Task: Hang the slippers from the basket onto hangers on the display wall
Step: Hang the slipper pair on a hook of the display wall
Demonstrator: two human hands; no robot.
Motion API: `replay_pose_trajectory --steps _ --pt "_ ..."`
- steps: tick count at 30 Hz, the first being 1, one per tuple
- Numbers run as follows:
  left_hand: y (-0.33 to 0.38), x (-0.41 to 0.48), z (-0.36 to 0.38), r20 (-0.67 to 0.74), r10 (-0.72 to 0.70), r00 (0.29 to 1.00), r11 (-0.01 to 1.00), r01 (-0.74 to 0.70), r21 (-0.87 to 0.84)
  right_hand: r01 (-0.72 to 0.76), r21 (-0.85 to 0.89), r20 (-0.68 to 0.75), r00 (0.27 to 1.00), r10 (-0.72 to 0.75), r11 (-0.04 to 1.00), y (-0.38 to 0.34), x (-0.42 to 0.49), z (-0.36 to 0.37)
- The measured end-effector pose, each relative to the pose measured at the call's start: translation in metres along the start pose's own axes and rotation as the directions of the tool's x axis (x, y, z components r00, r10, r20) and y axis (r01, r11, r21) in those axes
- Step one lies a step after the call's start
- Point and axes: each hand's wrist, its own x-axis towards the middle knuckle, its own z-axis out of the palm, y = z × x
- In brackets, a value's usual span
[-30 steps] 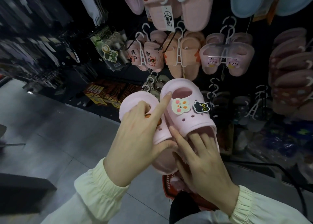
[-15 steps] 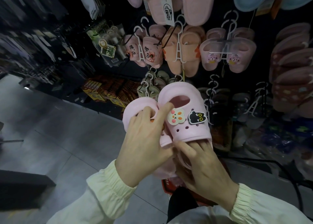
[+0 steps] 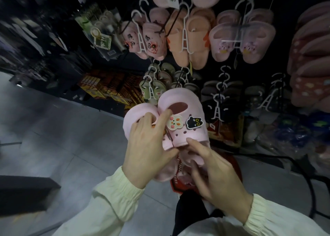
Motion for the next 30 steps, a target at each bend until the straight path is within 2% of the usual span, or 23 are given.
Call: replay_pose_trajectory --steps 4,9,14,19,23,26,30 --pt "-0.007 0.003 0.019 0.028 -0.002 1.000 1.000 0.002 -0.009 -0.075 -0.024 -0.074 0.995 0.073 0.997 0.015 -0.005 0.003" --pt "-0.017 0.004 0.062 0.099 -0.017 0.995 0.998 0.022 -0.055 -0.259 -0.031 -0.108 0.961 0.255 0.965 0.043 -0.014 0.015" --pt "-0.032 -0.005 0.136 0.206 -0.040 0.978 0.992 0.063 -0.107 -0.457 -0.109 0.028 0.886 0.462 0.883 0.084 -0.037 0.041" --pt "-0.043 -0.027 0.235 0.273 -0.002 0.962 0.982 0.053 -0.179 -0.650 -0.146 0.086 0.742 0.664 0.745 0.149 -0.083 0.077" --pt "-0.053 -0.047 0.327 0.373 0.017 0.928 0.961 0.088 -0.263 -0.785 -0.133 0.062 0.602 0.796 0.605 0.215 -0.129 0.108" --pt "-0.062 -0.063 0.395 0.499 0.019 0.866 0.951 0.138 -0.276 -0.853 -0.099 0.088 0.505 0.859 0.512 0.265 -0.161 0.129" --pt "-0.070 -0.083 0.464 0.632 -0.001 0.775 0.943 0.210 -0.257 -0.938 -0.109 0.173 0.308 0.935 0.329 0.336 -0.206 0.157"
